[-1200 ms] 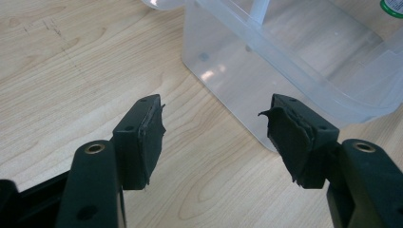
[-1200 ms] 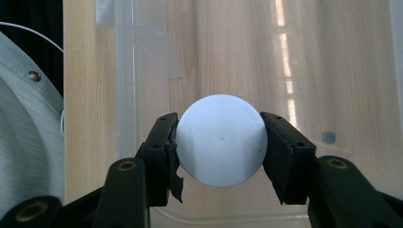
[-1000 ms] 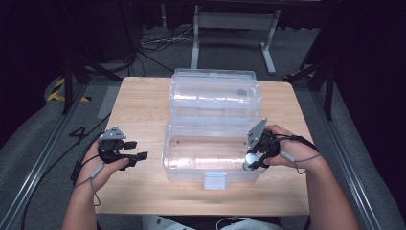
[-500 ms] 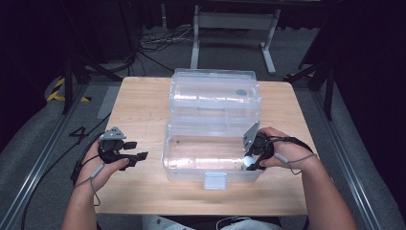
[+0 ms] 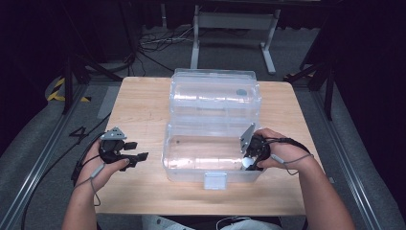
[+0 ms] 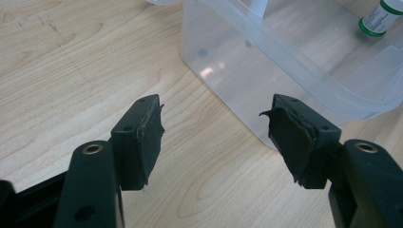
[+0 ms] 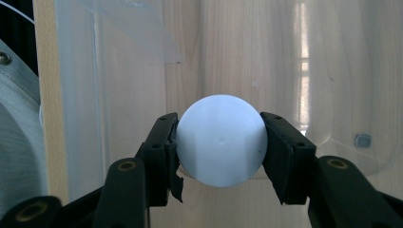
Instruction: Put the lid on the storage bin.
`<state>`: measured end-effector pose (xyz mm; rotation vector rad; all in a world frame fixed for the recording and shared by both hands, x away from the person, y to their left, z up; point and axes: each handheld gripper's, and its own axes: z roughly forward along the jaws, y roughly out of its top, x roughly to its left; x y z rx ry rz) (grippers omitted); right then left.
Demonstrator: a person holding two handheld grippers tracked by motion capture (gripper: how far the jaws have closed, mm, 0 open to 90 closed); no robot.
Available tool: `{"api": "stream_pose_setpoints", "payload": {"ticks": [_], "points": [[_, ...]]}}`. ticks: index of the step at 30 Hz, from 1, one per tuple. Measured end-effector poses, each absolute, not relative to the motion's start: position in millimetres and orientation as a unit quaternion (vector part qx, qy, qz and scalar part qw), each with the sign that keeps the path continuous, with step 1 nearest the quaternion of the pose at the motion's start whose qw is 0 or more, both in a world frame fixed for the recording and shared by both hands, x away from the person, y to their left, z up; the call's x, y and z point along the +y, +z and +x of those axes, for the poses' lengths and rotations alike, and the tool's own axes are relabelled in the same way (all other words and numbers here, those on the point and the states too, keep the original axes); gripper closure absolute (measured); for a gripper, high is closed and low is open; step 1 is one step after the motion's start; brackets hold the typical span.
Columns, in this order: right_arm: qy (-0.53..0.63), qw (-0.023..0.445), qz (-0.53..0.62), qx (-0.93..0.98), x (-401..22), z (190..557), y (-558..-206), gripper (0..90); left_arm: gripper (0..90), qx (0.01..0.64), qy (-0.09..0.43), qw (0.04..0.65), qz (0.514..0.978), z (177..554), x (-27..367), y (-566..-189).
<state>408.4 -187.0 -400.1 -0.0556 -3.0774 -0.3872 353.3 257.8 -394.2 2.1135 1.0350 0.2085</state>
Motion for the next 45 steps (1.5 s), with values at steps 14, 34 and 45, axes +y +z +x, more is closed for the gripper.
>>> {"api": "stream_pose_setpoints", "payload": {"ticks": [14, 34, 45], "points": [[-0.105, 0.014, -0.020, -0.994, -183.5, 408.0, -401.0, 50.4, 36.0, 0.405, 0.079, 0.377, 0.829, 353.1, 257.4, -396.5], [-0.087, 0.011, -0.011, -0.996, -172.4, 410.9, -402.1, 50.4, 35.8, 0.422, 0.085, 0.372, 0.822, 341.2, 267.5, -398.3], [-0.069, 0.022, -0.015, -0.997, -169.7, 413.1, -408.2, 50.3, 35.8, 0.426, 0.084, 0.372, 0.821, 339.3, 269.0, -398.5]]}}
